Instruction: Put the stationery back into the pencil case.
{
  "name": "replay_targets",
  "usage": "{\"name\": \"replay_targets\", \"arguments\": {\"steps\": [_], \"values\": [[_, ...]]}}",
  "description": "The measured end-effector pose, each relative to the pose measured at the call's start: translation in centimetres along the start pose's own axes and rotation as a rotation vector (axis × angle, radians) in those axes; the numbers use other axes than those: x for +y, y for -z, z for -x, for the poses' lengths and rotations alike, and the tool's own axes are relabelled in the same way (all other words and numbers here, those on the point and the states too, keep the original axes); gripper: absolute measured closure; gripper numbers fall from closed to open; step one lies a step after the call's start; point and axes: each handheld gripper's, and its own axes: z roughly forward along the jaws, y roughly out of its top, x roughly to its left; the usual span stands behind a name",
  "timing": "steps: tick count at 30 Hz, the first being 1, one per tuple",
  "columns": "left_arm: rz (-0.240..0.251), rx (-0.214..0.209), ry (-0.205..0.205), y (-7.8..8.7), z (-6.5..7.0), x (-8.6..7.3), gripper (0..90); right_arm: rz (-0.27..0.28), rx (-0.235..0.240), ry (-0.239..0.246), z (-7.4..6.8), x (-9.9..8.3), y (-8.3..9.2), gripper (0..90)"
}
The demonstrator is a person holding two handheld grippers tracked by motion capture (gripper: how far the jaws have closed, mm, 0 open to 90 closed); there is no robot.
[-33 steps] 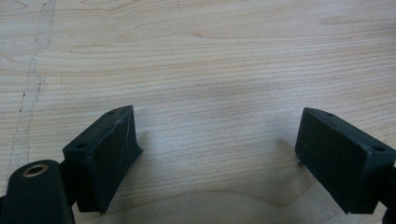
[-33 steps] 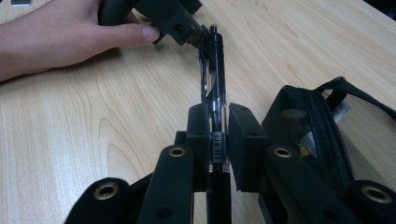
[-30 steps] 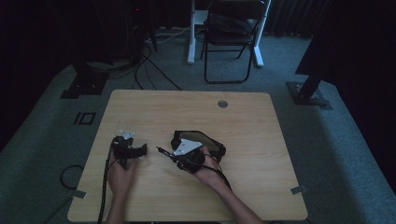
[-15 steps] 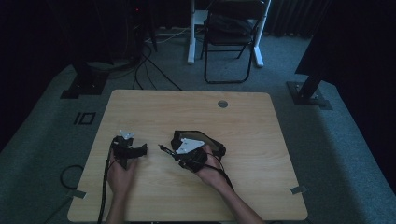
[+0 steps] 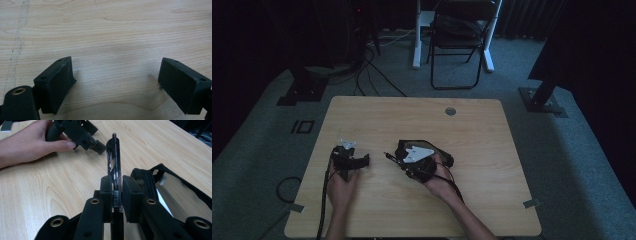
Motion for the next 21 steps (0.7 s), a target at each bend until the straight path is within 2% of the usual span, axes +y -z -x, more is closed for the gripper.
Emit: {"name": "replay_targets", "arguments": {"steps": [21], "values": [[0.000, 0.000, 0.000, 0.0, 0.0, 0.0, 13.1, 0.009, -0.024, -0.018, 1.1, -0.1, 0.7, 79.8]]}}
